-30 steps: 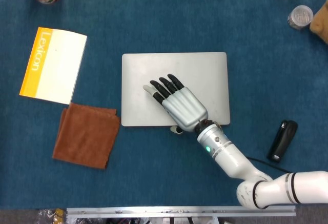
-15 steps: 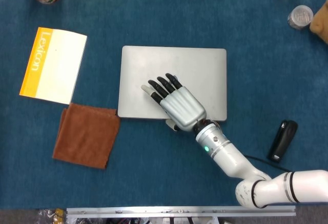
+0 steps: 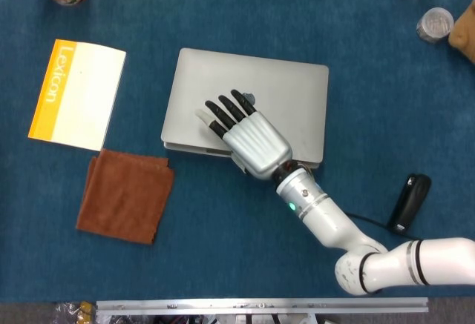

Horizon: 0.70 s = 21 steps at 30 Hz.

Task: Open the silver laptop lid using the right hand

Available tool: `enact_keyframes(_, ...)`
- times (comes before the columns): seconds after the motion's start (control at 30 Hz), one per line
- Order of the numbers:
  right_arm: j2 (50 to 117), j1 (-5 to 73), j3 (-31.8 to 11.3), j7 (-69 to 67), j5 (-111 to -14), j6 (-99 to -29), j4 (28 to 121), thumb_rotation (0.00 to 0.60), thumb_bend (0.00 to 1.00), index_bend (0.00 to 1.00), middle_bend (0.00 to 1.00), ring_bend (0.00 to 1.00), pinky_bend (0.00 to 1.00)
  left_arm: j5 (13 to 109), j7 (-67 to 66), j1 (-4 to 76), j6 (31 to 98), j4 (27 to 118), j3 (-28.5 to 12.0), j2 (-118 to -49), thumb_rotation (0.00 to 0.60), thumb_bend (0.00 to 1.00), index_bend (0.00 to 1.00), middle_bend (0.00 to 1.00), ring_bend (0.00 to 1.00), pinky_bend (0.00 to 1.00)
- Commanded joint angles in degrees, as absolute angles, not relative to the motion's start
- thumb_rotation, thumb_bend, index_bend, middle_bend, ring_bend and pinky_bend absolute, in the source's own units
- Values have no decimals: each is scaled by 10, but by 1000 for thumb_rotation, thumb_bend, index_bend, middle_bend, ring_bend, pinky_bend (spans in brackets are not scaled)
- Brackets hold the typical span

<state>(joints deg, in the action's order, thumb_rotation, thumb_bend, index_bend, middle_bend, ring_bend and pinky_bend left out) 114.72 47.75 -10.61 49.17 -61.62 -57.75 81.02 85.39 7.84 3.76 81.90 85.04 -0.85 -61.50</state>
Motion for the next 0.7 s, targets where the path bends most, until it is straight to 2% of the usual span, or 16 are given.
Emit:
enact_keyframes(0.03, 1146, 485, -114, 506, -611, -583, 814, 600, 364, 30, 67, 0, 37, 861, 97, 43, 808, 841, -2, -619, 566, 459, 235, 206, 135, 85)
enact_keyframes(0.4, 1135, 507, -135, 538, -597, -595, 832, 600, 365, 30, 67, 0, 37, 925, 162, 78, 764, 813, 30, -623, 498, 459, 277, 255, 181, 85)
enact_keyframes(0.53, 1129, 513, -139, 547, -590, -600, 841, 600, 365, 30, 67, 0, 36, 957, 174, 97, 749, 808, 44, -625, 432, 459, 287, 257, 181, 85)
enact_keyframes(0.7, 1120, 519, -146, 557, -584, -610, 854, 600, 365, 30, 67, 0, 37, 996, 185, 125, 732, 802, 59, -633, 383, 459, 284, 239, 181, 85)
